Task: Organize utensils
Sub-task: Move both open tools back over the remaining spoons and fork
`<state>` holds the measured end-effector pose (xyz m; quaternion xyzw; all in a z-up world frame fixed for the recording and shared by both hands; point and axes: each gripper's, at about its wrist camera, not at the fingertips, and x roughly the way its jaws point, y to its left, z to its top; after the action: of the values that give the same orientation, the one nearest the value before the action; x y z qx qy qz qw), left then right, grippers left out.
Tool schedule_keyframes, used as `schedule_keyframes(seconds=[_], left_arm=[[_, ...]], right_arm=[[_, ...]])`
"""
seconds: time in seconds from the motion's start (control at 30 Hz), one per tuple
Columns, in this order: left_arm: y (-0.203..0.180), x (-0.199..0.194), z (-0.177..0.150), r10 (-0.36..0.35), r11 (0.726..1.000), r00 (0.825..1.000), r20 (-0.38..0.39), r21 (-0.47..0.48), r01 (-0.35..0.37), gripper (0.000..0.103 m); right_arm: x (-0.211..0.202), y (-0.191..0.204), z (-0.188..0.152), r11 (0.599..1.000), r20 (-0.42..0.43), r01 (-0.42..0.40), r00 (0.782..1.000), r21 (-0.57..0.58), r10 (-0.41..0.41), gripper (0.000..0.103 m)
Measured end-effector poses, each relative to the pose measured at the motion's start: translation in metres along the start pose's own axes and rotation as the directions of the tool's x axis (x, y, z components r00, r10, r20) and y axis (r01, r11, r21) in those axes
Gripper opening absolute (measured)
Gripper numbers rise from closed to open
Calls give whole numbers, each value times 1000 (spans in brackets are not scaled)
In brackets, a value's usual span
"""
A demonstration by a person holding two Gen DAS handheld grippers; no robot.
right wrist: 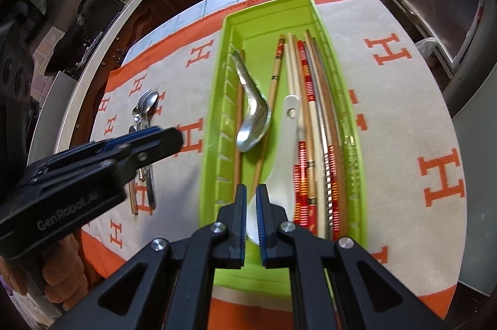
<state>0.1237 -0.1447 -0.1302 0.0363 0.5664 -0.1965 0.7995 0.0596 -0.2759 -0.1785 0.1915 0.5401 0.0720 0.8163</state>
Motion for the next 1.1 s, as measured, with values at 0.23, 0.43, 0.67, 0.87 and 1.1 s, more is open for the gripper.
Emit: schedule_keyframes(seconds=[0.23, 0.43, 0.67, 0.87, 1.1], left_arm=[[58, -32, -25, 13, 995, 999, 33, -96, -9, 20], [113, -51, -45, 38, 980, 997, 62, -196, -25, 20], [163, -48, -63, 53, 957, 998, 46, -286, -38, 20], [179, -25, -66, 41, 948, 999, 10, -317, -36, 20], [175, 0, -58, 11, 951, 1000, -21, -310, -17, 20]], right_arm=[[0, 23, -5, 999, -8, 3, 1000, -41, -4, 7], [-1, 55, 0, 994, -9, 0, 1000, -109, -1, 7], [11, 86, 12, 987, -24, -19, 1000, -160, 15, 8], [31, 101, 20, 983, -67, -40, 997, -177, 28, 8], [49, 104, 22, 985, -114, -60, 993, -163, 42, 8]])
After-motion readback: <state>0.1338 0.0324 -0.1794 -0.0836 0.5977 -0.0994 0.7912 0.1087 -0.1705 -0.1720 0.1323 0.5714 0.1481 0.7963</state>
